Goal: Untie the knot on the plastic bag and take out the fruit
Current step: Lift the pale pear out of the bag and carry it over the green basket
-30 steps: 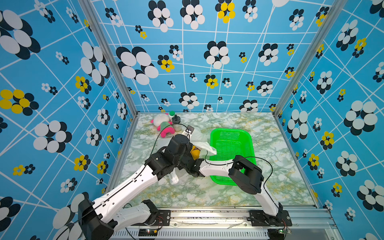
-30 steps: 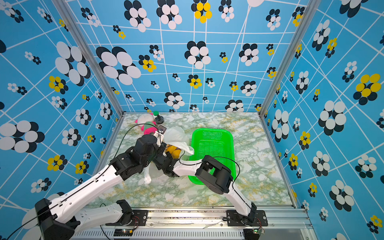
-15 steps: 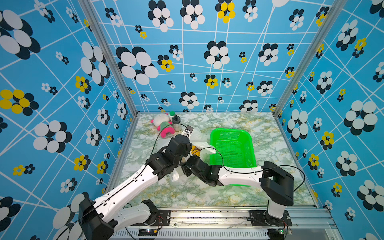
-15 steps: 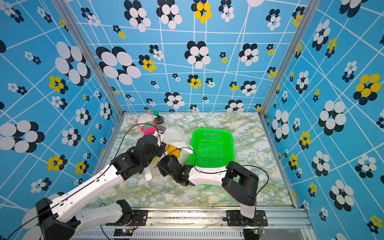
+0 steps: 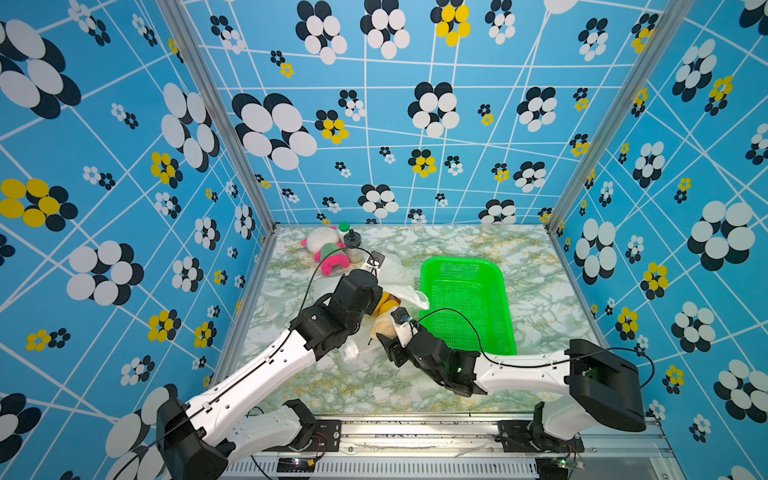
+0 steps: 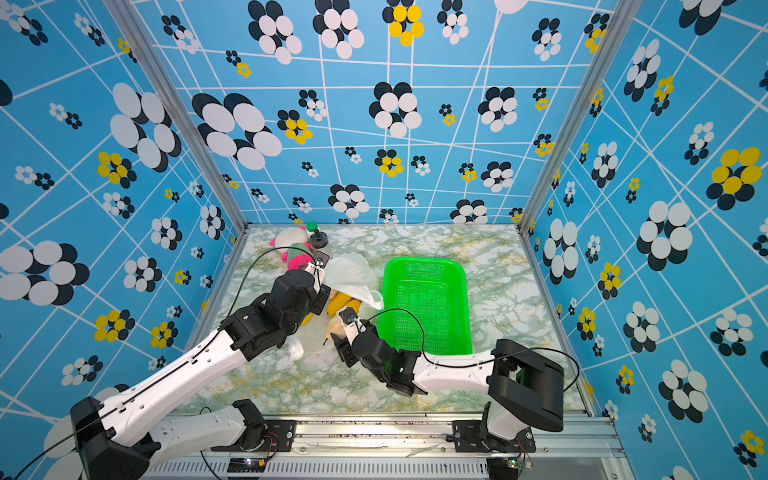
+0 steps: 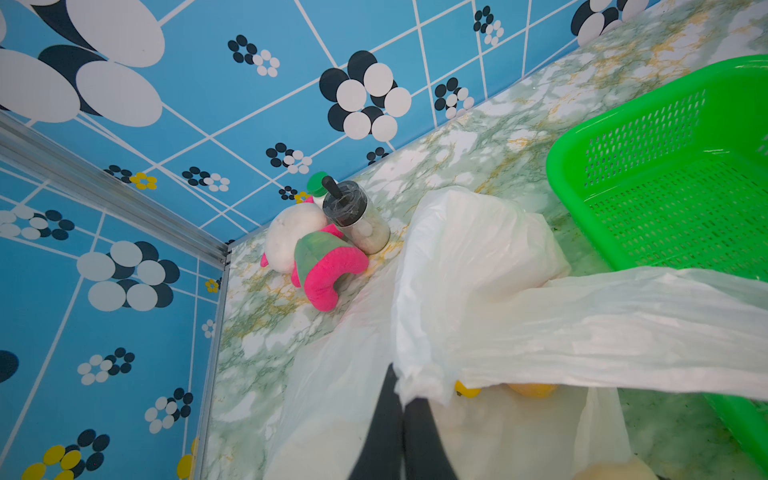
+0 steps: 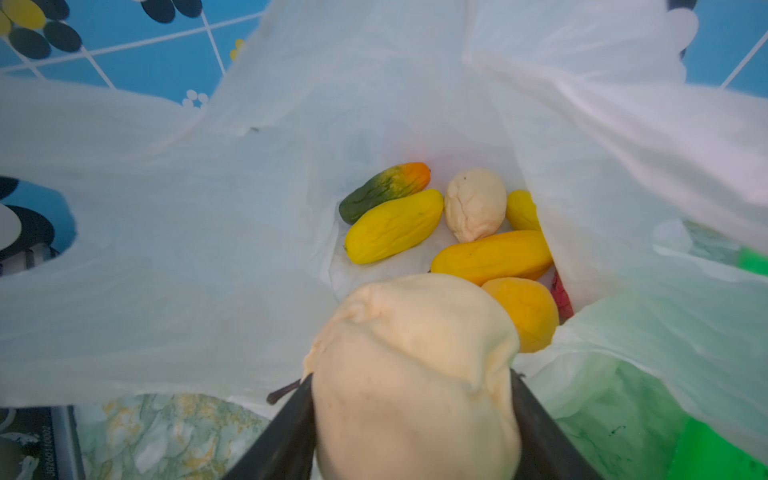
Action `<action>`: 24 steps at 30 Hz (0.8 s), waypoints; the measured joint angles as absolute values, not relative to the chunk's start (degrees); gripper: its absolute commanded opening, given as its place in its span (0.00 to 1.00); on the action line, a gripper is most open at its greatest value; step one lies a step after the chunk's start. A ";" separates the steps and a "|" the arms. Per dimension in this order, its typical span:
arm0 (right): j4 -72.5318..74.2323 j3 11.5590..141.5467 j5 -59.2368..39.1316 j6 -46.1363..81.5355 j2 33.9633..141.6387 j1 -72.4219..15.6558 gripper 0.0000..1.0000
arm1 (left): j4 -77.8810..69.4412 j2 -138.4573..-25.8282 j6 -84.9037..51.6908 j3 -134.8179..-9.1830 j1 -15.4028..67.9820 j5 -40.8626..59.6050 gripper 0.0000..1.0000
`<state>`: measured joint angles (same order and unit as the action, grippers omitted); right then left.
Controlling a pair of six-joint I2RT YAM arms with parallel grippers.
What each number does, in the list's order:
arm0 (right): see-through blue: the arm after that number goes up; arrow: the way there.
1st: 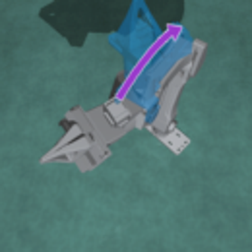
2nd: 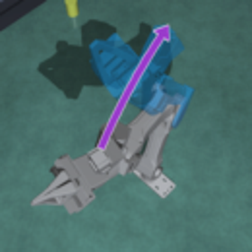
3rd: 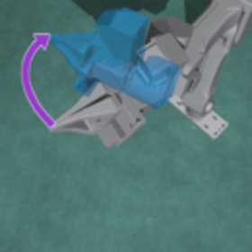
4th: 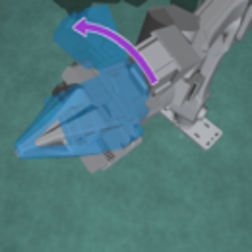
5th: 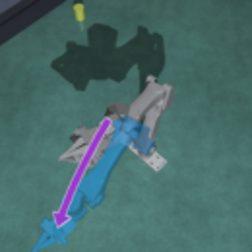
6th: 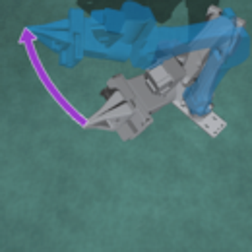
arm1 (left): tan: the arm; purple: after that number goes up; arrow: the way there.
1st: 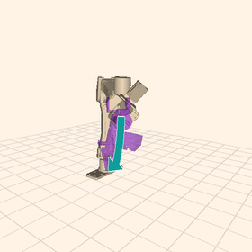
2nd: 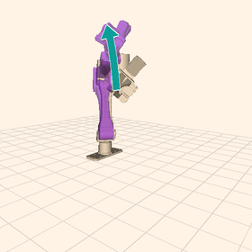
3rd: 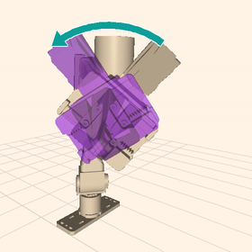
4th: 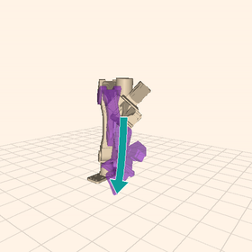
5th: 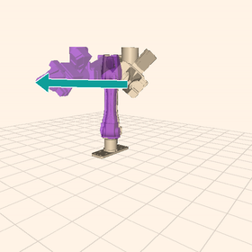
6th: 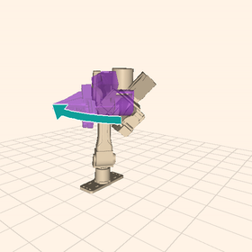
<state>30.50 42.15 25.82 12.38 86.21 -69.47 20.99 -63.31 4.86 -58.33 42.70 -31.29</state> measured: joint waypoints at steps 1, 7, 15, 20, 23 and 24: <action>30.96 41.45 26.30 12.16 84.16 -69.47 0.37 | 21.02 -63.31 4.84 -58.33 42.70 -31.27 0.00; 30.44 36.16 29.85 11.11 67.48 -69.49 0.36 | 21.76 -64.53 4.23 -58.43 42.70 -31.05 0.00; 22.63 33.91 36.97 9.87 47.99 -65.49 0.29 | 22.72 -65.58 4.01 -58.67 42.70 -30.76 0.00; 13.19 33.36 41.41 13.54 43.97 -56.01 0.28 | 22.74 -65.58 3.99 -58.70 42.70 -30.39 0.00; 7.18 33.43 41.91 17.65 45.41 -49.89 0.29 | 22.74 -65.58 3.99 -58.70 42.70 -30.41 0.00; 5.65 33.50 41.82 18.81 46.41 -48.21 0.29 | 22.74 -65.58 3.99 -58.70 42.70 -30.41 0.00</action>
<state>5.65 33.50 41.82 18.81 46.41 -48.21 22.74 -65.58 3.99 -58.70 42.70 -30.41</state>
